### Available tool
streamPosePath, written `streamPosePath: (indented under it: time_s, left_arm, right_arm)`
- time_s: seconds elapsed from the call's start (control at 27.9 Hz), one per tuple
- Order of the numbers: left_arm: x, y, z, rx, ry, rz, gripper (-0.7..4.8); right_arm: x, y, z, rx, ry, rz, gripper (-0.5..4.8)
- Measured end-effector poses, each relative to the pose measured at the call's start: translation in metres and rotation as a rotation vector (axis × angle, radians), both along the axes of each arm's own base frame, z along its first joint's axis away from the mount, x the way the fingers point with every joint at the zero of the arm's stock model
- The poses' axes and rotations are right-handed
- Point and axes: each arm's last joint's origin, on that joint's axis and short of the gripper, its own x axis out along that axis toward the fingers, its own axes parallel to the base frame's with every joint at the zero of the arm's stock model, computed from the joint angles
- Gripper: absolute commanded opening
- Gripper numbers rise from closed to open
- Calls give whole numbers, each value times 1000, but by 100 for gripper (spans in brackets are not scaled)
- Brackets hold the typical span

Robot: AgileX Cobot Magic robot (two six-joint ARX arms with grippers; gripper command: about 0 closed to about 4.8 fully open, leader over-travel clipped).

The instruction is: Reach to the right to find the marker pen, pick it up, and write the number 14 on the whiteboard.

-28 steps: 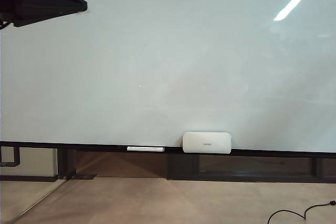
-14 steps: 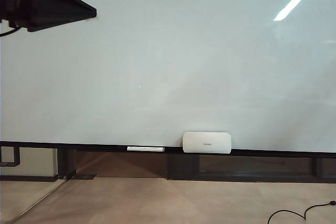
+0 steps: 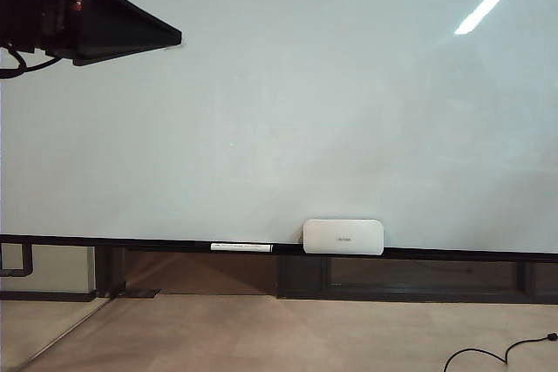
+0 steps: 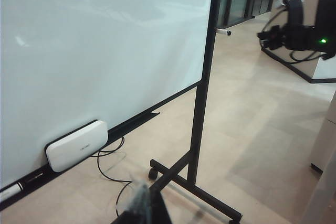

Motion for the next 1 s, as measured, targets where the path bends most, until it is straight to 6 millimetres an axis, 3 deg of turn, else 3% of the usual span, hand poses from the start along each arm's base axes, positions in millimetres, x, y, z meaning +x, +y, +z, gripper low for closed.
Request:
streamPosePath:
  time_s: [0.18,0.36,0.5,0.57,0.75,1.0]
  left_arm:
    - [1,0,1,5,-12,0,-6]
    - [1,-1,-1,9,-2,-3,-6]
    - [1,-1,-3,14,17,-3,-6]
    - [1,0,-6,25,48,-4,-6]
    - [1,0,-10,37,86,-4,-6]
    - [0,-1,-14,50,129,-12,-6]
  right_arm:
    - [20,-13,-4,21,13,80,103]
    - [45,-41,-2,39,20,146,84]
    - [45,-56,-10,80,53,162,81]
    - [42,-61,-10,74,55,151,35]
    - [42,-73,-29,71,70,127,-2]
    - [57,-84,-50,75,90,179,-1]
